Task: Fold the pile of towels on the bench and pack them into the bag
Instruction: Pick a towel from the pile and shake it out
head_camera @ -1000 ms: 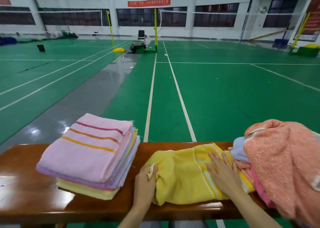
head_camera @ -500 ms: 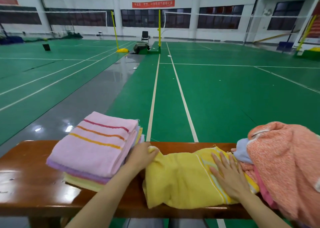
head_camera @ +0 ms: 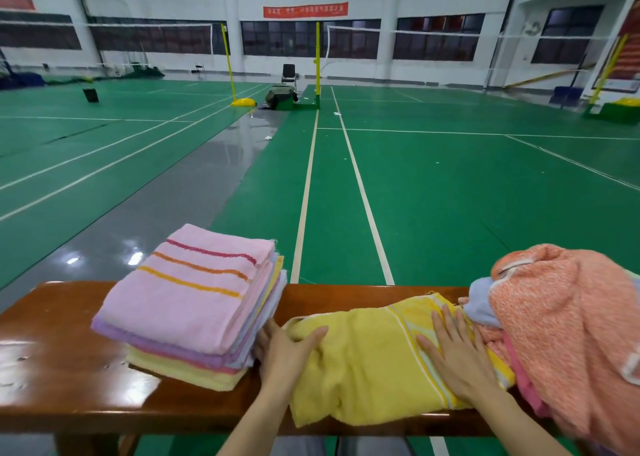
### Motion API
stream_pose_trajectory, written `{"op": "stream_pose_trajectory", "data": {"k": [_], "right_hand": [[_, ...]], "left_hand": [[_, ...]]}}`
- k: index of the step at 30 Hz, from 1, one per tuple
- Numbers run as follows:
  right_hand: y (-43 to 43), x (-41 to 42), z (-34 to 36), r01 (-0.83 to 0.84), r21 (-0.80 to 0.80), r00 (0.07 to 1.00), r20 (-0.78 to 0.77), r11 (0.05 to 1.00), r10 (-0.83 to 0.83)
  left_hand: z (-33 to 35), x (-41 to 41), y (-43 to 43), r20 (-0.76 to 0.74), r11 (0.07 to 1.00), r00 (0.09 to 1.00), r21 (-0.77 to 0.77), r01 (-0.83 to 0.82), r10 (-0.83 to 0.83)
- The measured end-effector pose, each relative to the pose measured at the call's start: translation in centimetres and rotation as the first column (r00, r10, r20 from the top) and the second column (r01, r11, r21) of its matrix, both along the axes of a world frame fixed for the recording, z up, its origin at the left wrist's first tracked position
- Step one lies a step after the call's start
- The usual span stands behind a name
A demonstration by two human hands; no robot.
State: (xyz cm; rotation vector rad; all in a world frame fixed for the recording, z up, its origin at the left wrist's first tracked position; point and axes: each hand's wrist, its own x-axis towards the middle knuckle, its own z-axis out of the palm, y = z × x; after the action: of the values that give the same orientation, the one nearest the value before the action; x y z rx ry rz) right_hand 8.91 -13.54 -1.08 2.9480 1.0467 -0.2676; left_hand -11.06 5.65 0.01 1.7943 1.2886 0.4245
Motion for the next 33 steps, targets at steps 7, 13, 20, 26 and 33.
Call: {"op": "stream_pose_trajectory", "data": {"k": [7,13,20,26,33], "right_hand": [[0.1,-0.1,0.1,0.031,-0.024,1.0,0.004,0.999,-0.031],[0.1,-0.2,0.4,0.03,0.007,1.0,-0.003,1.0,-0.03],[0.2,0.0,0.1,0.075,0.032,0.997,0.009,0.997,-0.076],[0.5,0.1,-0.2,0.14,0.068,0.99,0.005,0.988,-0.141],[0.7,-0.7,0.2,0.096,0.127,0.994,0.038,0.987,-0.102]], "left_hand": [[-0.2,-0.5,-0.4,-0.043,0.972,0.981,-0.143,0.184,-0.192],[0.8,0.9,-1.0,0.095,0.965,0.961,0.024,0.259,-0.26],[6.3,4.4,1.2,-0.047,0.852,0.956,0.443,0.28,-0.29],[4.7,3.0,2.6,-0.216,0.799,0.974,0.573,0.185,-0.071],[2.4,4.3,3.9,-0.353,0.979,0.925,0.086,0.183,-0.142]]}}
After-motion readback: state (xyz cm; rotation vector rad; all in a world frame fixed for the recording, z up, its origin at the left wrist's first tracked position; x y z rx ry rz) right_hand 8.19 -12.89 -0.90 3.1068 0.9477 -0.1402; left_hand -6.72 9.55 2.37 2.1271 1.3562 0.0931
